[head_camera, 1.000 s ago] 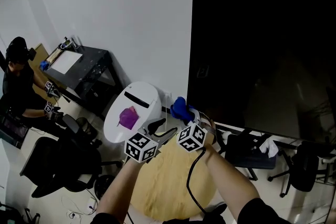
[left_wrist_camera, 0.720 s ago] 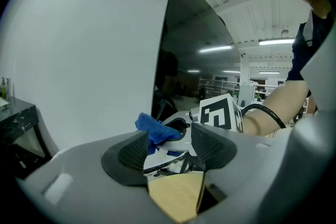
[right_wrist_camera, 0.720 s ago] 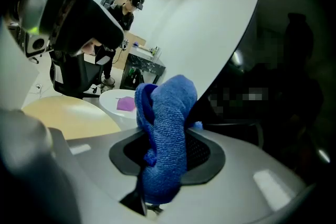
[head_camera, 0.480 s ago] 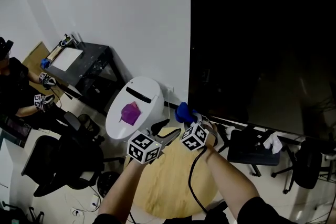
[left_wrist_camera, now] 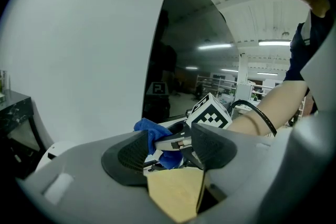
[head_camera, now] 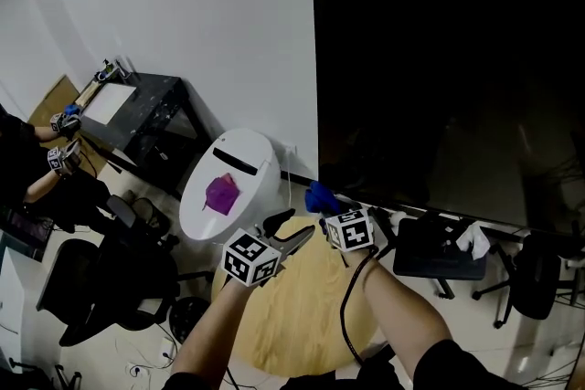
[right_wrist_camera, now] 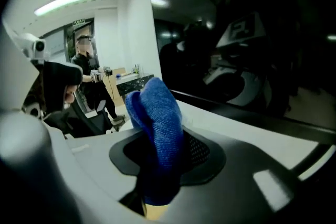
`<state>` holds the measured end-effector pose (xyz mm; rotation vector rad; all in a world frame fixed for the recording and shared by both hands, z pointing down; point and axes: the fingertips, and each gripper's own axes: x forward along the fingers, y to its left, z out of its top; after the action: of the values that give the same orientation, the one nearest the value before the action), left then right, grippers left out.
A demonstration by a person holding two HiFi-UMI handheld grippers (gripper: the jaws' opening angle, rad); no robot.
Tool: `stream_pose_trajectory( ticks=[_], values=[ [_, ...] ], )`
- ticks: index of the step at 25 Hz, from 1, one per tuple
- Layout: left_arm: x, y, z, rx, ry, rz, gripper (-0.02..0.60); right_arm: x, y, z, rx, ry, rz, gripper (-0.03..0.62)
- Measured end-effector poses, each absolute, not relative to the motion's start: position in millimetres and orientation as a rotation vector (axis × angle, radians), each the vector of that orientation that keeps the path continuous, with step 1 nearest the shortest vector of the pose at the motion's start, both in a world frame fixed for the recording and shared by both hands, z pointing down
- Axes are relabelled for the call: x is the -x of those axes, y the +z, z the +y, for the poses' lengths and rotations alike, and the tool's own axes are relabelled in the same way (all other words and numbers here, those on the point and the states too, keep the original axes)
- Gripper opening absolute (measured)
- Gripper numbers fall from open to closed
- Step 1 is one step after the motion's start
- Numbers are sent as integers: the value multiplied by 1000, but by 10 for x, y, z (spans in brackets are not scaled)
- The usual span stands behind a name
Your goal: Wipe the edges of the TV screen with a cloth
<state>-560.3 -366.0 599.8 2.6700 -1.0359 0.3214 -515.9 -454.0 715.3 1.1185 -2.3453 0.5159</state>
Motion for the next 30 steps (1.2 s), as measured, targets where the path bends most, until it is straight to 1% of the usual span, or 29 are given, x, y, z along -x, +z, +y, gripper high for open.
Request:
stream_pose_trajectory(
  ticks=[3,9,30],
  values=[
    [5557,6030,-3635,-2669,328,-1025,245,5080,7062,-4575,-1179,611,-2399,140],
    [5416,6079,-3601,-2669,338,-1005,245,4846,7035,-4580,-1252,659,-2418,140],
    [4331,6164,-3501,-2712,394,-852,245,3444,7041,-4429,-1405,562,-2371,140]
  ],
)
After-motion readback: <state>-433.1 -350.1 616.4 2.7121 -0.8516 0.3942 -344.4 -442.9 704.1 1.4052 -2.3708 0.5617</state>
